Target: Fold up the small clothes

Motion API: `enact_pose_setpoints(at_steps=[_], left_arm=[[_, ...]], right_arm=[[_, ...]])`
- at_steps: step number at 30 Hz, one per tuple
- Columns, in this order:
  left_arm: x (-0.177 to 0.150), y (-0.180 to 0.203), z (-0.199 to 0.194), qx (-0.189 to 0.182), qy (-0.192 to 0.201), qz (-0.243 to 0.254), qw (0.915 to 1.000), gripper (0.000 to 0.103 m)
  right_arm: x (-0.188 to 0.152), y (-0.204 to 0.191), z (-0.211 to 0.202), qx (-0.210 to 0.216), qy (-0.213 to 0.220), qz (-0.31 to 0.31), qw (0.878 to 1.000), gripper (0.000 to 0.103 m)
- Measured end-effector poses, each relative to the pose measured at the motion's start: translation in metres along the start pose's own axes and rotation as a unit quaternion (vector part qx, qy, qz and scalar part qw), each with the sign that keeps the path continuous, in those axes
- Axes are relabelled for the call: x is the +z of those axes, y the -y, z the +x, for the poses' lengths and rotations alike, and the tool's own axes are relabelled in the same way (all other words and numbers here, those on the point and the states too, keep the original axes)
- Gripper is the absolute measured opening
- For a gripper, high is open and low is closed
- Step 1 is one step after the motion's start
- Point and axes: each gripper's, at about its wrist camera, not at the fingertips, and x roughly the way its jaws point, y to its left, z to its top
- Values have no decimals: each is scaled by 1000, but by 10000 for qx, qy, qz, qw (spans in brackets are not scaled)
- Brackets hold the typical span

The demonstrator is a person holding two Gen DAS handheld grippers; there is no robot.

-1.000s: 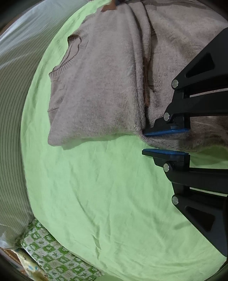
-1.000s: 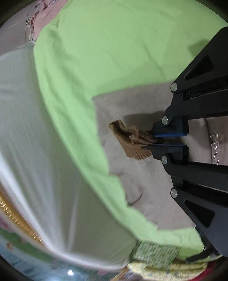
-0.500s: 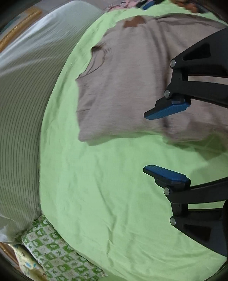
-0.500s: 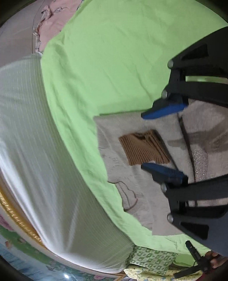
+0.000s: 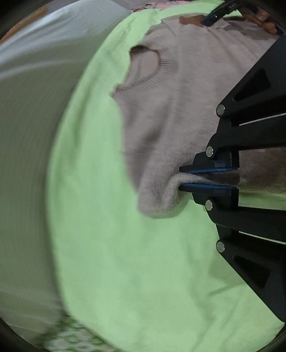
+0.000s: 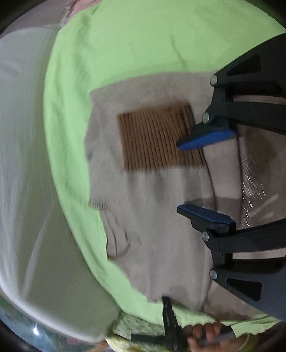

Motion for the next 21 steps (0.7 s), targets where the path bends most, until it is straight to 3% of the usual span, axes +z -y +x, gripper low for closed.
enact_pose_setpoints(at_steps=[2, 4, 6, 8, 10, 13, 21], left_arm=[[5, 3, 1, 83, 89, 75, 9999, 6], [2, 3, 12, 324, -78, 153, 9993, 7], [-9, 2, 7, 227, -129, 209, 9994, 10], [-19, -1, -6, 169, -131, 239, 9995, 18], [-37, -9, -27, -101, -174, 182, 9996, 26], [-71, -17, -60, -148, -175, 171, 9996, 53], [-178, -26, -118, -335, -331, 54, 9989, 58]], right_arm=[[6, 2, 1, -295, 76, -7, 9995, 48], [5, 5, 6, -281, -30, 69, 9996, 48], [3, -4, 6, -442, -83, -236, 9987, 50], [-1, -12, -5, -376, -117, -381, 9985, 50], [-4, -9, -21, -187, -34, -294, 9994, 51], [-17, 2, -51, -134, 111, -124, 9998, 54], [-77, 32, -111, -43, 217, 328, 9992, 60]])
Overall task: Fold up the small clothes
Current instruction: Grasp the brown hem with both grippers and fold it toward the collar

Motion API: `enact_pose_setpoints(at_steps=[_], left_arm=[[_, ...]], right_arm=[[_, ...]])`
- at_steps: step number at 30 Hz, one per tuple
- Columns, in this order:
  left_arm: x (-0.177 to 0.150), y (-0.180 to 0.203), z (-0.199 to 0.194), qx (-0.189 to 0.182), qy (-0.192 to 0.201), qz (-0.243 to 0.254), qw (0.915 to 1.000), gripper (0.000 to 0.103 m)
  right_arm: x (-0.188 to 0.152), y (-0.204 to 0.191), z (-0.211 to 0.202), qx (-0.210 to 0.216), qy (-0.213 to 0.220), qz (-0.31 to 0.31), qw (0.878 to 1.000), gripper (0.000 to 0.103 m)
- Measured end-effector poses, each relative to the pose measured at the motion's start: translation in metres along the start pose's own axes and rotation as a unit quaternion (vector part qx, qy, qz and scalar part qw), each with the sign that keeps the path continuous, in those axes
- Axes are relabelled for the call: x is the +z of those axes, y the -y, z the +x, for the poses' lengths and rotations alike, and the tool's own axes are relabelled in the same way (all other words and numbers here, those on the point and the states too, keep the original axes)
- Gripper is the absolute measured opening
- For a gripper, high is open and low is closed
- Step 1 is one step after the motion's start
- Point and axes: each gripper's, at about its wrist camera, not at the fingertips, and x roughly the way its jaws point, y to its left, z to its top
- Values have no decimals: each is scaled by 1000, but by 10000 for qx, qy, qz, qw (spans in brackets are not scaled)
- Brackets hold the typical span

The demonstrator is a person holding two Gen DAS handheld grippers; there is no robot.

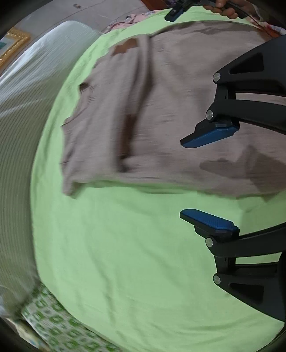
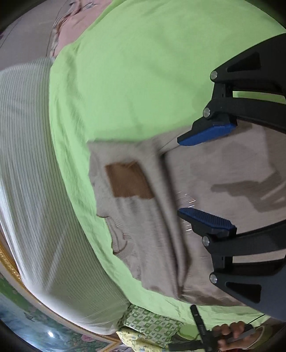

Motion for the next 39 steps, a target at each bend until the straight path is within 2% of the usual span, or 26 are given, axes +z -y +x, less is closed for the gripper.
enact_pose_setpoints(at_steps=[6, 15, 21, 23, 26, 28, 30, 33, 35, 37, 39], left_arm=[[-79, 9, -15, -6, -306, 93, 9995, 60], [-158, 28, -37, -211, -490, 171, 9984, 64], [-194, 40, -44, -323, -465, 262, 9981, 68], [-203, 42, -47, -538, -519, 226, 9969, 75], [-219, 44, -52, -826, -587, 189, 9947, 74], [-225, 46, -53, -848, -561, 300, 9944, 72], [-228, 46, -55, -826, -494, 307, 9949, 64], [-228, 38, -54, -945, -457, 93, 9944, 49], [-230, 31, -55, -1093, -454, -106, 9929, 28], [-230, 26, -53, -1316, -515, -223, 9897, 12], [-229, 23, -52, -1447, -545, -238, 9877, 8]], right_arm=[[-46, 17, -40, -13, -66, 167, 9998, 60], [-109, 43, -86, -132, -217, 419, 9988, 60], [-158, 53, -107, 140, -533, 547, 9970, 60], [-172, 50, -112, 335, -612, 567, 9960, 60], [-185, 43, -118, 617, -705, 517, 9943, 60], [-191, 39, -120, 834, -772, 456, 9925, 60], [-195, 36, -119, 1057, -855, 439, 9897, 60], [-199, 33, -117, 1156, -863, 404, 9887, 60], [-199, 33, -115, 1223, -872, 446, 9876, 59], [-199, 30, -112, 1334, -934, 397, 9859, 48], [-201, 29, -108, 1301, -1099, 283, 9850, 12]])
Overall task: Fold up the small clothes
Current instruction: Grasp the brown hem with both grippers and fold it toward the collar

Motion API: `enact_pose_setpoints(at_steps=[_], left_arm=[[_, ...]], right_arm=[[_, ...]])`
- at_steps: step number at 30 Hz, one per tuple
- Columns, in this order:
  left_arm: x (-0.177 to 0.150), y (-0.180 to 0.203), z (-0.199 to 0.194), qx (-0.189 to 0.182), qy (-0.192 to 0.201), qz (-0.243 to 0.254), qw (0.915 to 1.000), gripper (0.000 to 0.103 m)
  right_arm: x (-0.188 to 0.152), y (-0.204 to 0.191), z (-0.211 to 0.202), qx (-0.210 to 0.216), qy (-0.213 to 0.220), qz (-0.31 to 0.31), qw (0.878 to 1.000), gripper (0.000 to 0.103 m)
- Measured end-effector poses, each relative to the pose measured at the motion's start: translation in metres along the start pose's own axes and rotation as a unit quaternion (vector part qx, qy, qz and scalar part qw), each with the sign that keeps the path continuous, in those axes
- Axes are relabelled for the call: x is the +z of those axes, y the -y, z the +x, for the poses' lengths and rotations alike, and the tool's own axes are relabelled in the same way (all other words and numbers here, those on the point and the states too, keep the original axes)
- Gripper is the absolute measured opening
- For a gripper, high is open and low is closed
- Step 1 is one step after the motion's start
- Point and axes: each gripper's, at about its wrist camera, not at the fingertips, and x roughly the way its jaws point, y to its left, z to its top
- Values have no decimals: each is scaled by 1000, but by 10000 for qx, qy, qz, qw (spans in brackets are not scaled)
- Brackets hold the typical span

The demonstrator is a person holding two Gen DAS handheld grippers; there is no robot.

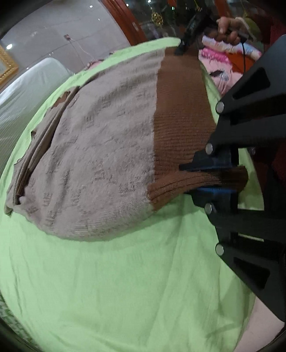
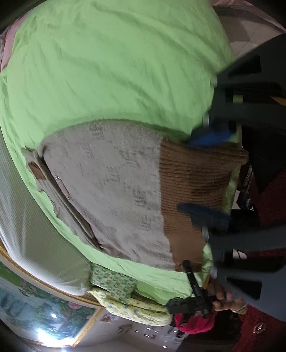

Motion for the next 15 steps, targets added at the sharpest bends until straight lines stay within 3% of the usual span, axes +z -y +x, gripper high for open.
enact_pose_setpoints(at_steps=[5, 15], left_arm=[[2, 13, -20, -174, 362, 321, 9987, 7], [52, 26, -54, -347, 1183, 395, 9916, 7]], right_arm=[[1, -2, -8, 324, 79, -100, 9994, 10], [41, -9, -30, 1258, 1067, 57, 9863, 10]])
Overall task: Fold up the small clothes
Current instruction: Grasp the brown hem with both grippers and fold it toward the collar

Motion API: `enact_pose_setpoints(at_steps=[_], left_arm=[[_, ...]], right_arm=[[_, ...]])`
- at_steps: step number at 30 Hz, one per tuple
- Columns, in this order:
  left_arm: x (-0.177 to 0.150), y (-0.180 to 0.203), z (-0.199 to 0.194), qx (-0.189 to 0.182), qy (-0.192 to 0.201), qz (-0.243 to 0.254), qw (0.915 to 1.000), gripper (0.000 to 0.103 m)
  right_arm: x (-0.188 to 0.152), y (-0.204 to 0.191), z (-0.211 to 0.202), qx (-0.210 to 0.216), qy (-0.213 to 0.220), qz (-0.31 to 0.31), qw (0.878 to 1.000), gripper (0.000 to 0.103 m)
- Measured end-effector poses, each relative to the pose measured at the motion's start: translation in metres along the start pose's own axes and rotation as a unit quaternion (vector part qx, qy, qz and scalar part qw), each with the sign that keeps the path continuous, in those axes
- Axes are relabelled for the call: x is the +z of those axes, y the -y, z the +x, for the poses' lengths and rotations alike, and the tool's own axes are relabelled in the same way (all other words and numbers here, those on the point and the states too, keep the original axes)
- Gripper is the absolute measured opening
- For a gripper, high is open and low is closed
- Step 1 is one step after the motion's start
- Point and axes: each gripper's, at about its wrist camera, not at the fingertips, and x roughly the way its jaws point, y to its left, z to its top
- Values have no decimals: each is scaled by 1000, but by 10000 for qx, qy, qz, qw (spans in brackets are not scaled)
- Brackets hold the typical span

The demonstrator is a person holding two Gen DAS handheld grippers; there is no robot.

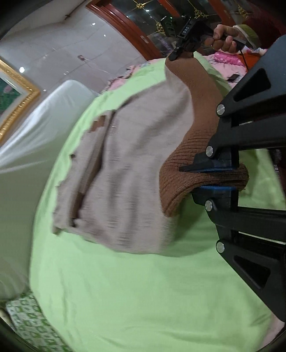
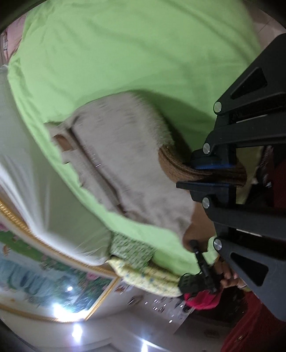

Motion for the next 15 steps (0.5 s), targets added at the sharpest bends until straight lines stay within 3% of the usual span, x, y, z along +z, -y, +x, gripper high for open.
enact_pose_setpoints(at_steps=[8, 15], left_arm=[[91, 9, 10, 57, 773, 184, 9968, 7], [165, 4, 62, 424, 749, 216, 9961, 7]], right_arm=[[89, -10, 27, 259, 910, -124, 9954, 10], [160, -1, 73, 45, 1044, -102, 9945, 10]])
